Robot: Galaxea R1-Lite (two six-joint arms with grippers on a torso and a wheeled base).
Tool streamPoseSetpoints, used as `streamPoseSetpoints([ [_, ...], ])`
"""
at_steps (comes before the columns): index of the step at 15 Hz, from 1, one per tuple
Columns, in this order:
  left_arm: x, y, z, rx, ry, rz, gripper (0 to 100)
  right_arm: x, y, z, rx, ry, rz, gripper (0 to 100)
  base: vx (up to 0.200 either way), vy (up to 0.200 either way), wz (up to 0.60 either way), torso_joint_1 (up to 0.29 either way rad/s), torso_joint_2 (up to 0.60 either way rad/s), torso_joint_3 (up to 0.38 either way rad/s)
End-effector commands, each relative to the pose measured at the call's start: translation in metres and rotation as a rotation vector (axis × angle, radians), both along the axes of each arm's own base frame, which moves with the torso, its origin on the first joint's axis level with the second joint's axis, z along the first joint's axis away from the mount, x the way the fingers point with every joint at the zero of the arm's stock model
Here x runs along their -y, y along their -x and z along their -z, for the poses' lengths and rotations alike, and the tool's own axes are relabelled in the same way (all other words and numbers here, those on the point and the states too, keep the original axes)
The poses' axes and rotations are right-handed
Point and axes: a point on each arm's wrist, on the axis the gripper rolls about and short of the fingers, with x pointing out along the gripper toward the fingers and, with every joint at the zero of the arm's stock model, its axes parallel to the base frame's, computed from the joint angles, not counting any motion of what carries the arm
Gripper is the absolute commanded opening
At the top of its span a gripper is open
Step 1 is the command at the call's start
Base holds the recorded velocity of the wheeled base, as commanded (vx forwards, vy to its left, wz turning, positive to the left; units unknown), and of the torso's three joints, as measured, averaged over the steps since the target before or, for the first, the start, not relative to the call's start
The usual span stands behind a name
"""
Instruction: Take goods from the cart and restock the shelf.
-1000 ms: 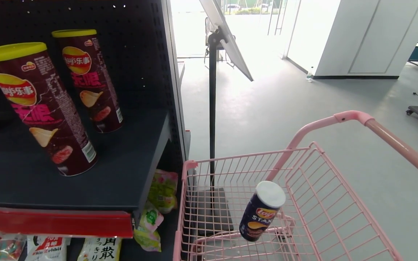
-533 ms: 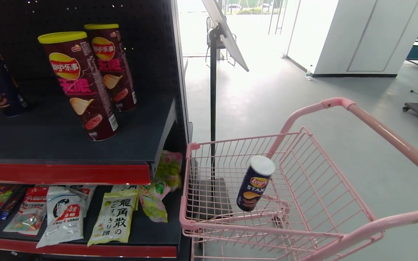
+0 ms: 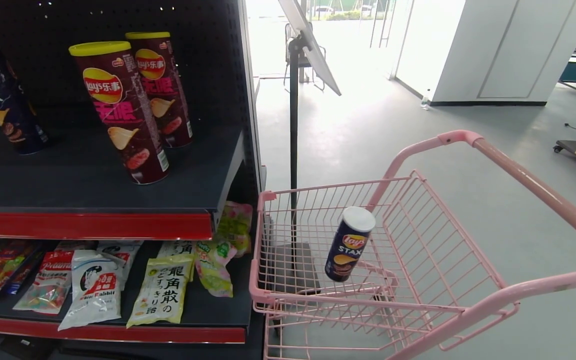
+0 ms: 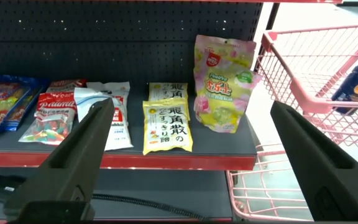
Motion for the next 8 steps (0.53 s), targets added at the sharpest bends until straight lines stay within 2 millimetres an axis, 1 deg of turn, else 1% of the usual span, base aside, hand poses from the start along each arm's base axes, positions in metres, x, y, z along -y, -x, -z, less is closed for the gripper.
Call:
streamPoseSetpoints([
  [1, 0.000, 0.000, 0.000, 0.000, 0.002, 0.000, 100, -0.003, -0.062, -0.173, 0.052, 0.005, -0.131, 100, 0.000, 0.000, 0.00, 0.000, 0.00, 0.000],
  [2, 0.000, 0.000, 0.000, 0.000, 0.000, 0.000, 100, -0.007, -0.094, -0.215, 0.076, 0.013, -0.217, 100, 0.000, 0.000, 0.00, 0.000, 0.00, 0.000],
  [3, 0.000, 0.000, 0.000, 0.000, 0.000, 0.000, 100, -0.010, -0.128, -0.243, 0.077, 0.030, -0.296, 100, 0.000, 0.000, 0.00, 0.000, 0.00, 0.000],
  [4, 0.000, 0.000, 0.000, 0.000, 0.002, 0.000, 100, -0.012, -0.165, -0.246, 0.031, 0.060, -0.378, 100, 0.000, 0.000, 0.00, 0.000, 0.00, 0.000],
  [5, 0.000, 0.000, 0.000, 0.000, 0.002, 0.000, 100, -0.009, -0.185, -0.242, 0.010, 0.087, -0.404, 100, 0.000, 0.000, 0.00, 0.000, 0.00, 0.000],
  [6, 0.000, 0.000, 0.000, 0.000, 0.000, 0.000, 100, 0.003, -0.225, -0.228, -0.002, 0.172, -0.450, 100, 0.000, 0.000, 0.00, 0.000, 0.00, 0.000],
  [7, 0.000, 0.000, 0.000, 0.000, 0.000, 0.000, 100, 0.012, -0.252, -0.218, 0.024, 0.264, -0.506, 100, 0.000, 0.000, 0.00, 0.000, 0.00, 0.000],
  [8, 0.000, 0.000, 0.000, 0.000, 0.002, 0.000, 100, 0.028, -0.298, -0.188, 0.067, 0.412, -0.653, 100, 0.000, 0.000, 0.00, 0.000, 0.00, 0.000],
])
